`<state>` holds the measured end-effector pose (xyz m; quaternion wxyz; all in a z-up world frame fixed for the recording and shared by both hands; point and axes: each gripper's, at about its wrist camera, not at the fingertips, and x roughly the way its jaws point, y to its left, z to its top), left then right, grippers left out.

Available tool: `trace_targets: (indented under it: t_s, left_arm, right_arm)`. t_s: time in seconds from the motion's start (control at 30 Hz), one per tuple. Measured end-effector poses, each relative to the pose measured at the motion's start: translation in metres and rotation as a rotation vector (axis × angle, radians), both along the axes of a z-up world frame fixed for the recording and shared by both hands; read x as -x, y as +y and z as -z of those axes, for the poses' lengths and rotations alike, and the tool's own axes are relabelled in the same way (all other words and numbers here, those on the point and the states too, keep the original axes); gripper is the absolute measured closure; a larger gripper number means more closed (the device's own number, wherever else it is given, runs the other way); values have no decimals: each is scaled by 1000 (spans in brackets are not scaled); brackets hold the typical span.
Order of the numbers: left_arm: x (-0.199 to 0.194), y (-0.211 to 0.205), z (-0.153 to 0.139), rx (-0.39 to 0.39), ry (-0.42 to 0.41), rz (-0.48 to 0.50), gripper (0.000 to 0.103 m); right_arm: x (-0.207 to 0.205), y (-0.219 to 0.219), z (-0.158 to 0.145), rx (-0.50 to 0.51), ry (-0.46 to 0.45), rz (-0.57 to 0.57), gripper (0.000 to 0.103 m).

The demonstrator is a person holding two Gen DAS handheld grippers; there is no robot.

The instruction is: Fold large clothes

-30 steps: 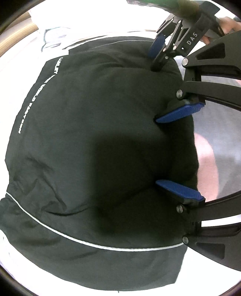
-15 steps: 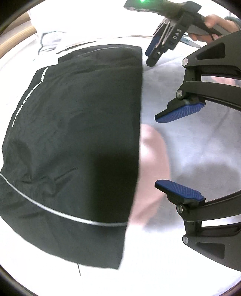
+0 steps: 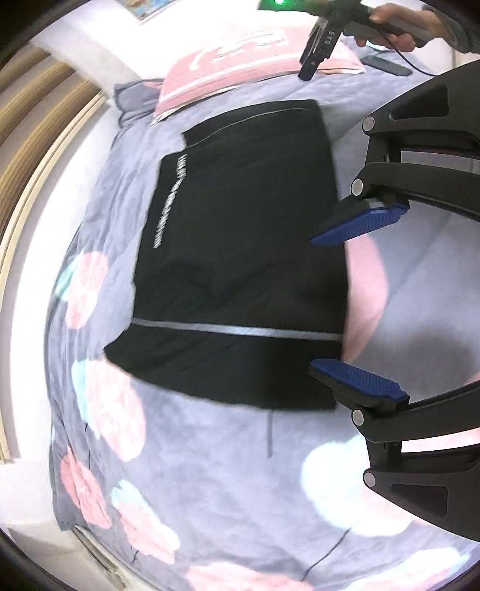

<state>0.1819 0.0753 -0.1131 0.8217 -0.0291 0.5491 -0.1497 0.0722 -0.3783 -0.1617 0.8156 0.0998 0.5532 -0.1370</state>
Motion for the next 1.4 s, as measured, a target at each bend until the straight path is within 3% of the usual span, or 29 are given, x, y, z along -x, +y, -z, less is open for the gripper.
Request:
trace_targets:
  t_s: [0.23,0.5,0.6,0.83,0.9,1.0,1.2,1.23,1.27,1.3,1.4]
  left_arm:
    - [-73,35,1,62,-9,-81,38]
    - [-153,50,75,206,139,-77,38]
    - [-172,59,101,298,199,-88,38]
    - [-195,51,151,472,311,-24,38]
    - [-197,40,166,485,338,8,37]
    - [-200,32,181,521,347,2,26]
    - [-199,29,194,587,359,-9,26]
    - [-198,29,193,589,354,-5,32]
    - [-196,27,191,616,347,11,55]
    - [-194,26,189,643,346,21,59]
    - [-190,25,186,644,330,36,62]
  right_arm:
    - [-31,-42,-2,20,-35,45,20]
    - [-81,-79,47,-85,0,56,20]
    - [-100,-88,69,-130,16,40,20]
    - [-131,-113,117,-284,24,13,20]
    - [-137,-120,128,-351,16,7,17]
    - [-146,-127,145,-433,21,-15,12]
    - [-154,-134,174,-593,16,-26,6]
    - [-154,-134,176,-610,11,-25,6]
    - [-153,-133,175,-614,4,-32,14]
    - [-152,-129,171,-647,-15,-68,29]
    - [-150,-123,163,-610,-20,-127,33]
